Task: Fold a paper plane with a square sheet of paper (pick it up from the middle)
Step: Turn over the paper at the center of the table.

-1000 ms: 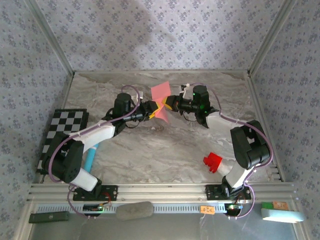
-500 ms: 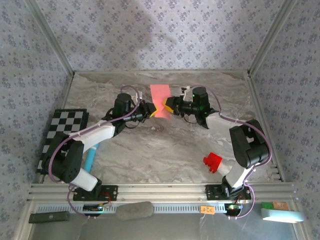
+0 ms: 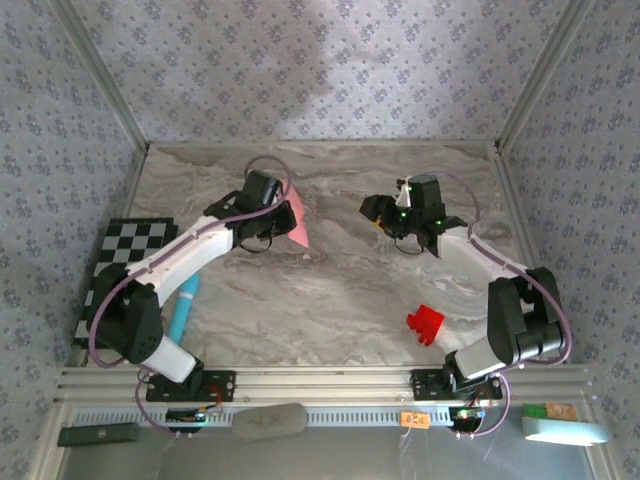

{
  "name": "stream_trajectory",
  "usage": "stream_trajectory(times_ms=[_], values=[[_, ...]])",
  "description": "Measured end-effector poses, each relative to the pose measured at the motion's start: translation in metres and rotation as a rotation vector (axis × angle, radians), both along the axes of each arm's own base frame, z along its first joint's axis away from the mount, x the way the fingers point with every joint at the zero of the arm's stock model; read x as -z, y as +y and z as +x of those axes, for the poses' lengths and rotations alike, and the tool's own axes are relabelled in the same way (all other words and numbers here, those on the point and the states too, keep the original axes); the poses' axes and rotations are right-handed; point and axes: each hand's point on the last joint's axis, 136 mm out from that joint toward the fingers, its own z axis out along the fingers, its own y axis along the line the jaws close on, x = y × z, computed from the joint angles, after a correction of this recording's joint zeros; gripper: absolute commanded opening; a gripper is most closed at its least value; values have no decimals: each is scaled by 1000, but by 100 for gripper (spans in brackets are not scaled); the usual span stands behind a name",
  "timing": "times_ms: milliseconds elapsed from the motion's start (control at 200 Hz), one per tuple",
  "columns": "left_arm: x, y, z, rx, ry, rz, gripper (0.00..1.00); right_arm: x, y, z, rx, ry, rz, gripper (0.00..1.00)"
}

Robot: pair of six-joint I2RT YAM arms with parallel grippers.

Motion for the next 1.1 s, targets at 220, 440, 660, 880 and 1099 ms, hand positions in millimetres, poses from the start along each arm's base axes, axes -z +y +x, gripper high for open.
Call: stream_trajectory(times_ms=[220,440,660,880,1099], values=[[25,25,3,-14,32,498,9,5,-20,-5,43,-8,-116,60],[60,19,-1,62,82,840,11,14,-37,-4,92,20,-168,57],[98,-5,-13,152,179,792,18,19,-55,-6,139,38,-197,55],[129,-41,-18,204,305,518,36,25,-61,-9,157,55,-208,54],[140,-58,-23,205,409,215,56,26,-61,-9,155,57,-208,54]])
